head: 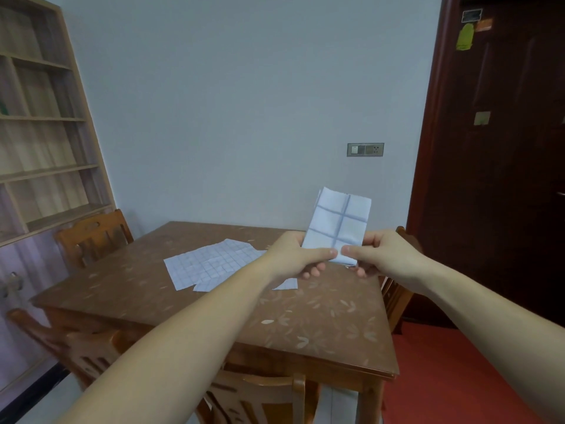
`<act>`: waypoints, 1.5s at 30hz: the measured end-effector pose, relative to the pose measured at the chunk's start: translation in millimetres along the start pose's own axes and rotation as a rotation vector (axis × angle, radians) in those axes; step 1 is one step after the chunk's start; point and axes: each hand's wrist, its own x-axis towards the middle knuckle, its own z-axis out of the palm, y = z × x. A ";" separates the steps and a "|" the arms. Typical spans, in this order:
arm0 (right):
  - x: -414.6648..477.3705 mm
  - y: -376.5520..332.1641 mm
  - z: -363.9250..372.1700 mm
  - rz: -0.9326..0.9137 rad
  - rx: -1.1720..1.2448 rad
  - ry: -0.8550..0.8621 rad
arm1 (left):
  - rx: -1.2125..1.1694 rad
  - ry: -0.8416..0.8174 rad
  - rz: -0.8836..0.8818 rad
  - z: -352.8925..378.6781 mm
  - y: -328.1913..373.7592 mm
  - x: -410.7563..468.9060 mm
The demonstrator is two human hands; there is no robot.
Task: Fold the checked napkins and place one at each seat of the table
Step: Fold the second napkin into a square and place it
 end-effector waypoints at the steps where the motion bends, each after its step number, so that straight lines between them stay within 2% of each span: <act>1: -1.9 2.7 -2.4 0.002 0.019 -0.002 | -0.015 -0.008 -0.003 4.0 -0.4 0.5; 6: -0.8 10.7 -26.7 -0.029 0.166 0.157 | -0.086 -0.142 -0.095 22.0 -0.4 -0.2; 12: -0.6 27.5 -48.3 -0.067 0.192 0.261 | -0.121 -0.197 -0.140 45.2 -7.1 3.4; 15: 0.2 44.4 -54.5 -0.077 0.104 0.263 | -0.055 -0.190 -0.161 58.1 -12.7 3.8; 18: -1.8 60.6 -56.3 -0.113 -0.038 0.171 | -0.142 0.060 -0.134 74.1 -26.3 16.8; 21: -4.6 76.2 -51.1 -0.039 0.010 0.074 | -0.218 0.284 -0.146 89.0 -38.6 26.2; 24: -9.6 94.3 -43.9 0.186 -0.001 -0.254 | -0.283 0.387 -0.185 98.3 -51.7 28.5; 26: -9.3 110.7 -39.4 0.284 -0.013 -0.385 | -0.332 0.416 -0.217 100.7 -61.1 27.2; 32: 5.5 143.0 -35.2 0.391 0.151 -0.198 | -0.339 0.443 -0.293 81.5 -93.4 20.2; 35: 13.7 152.7 -28.1 0.415 0.238 -0.048 | -0.297 0.342 -0.371 67.4 -106.6 11.7; 38: 22.3 159.3 -14.0 0.364 0.268 0.093 | -0.232 0.219 -0.439 58.7 -121.3 5.7; 40: 26.5 159.9 -1.4 0.339 0.290 0.171 | -0.209 0.216 -0.443 53.2 -130.3 4.4; 42: 30.5 159.4 11.9 0.346 0.303 0.155 | -0.236 0.262 -0.424 44.0 -138.4 3.8; 45: 34.4 154.0 34.9 0.437 0.283 -0.066 | -0.261 0.306 -0.406 23.2 -153.6 1.7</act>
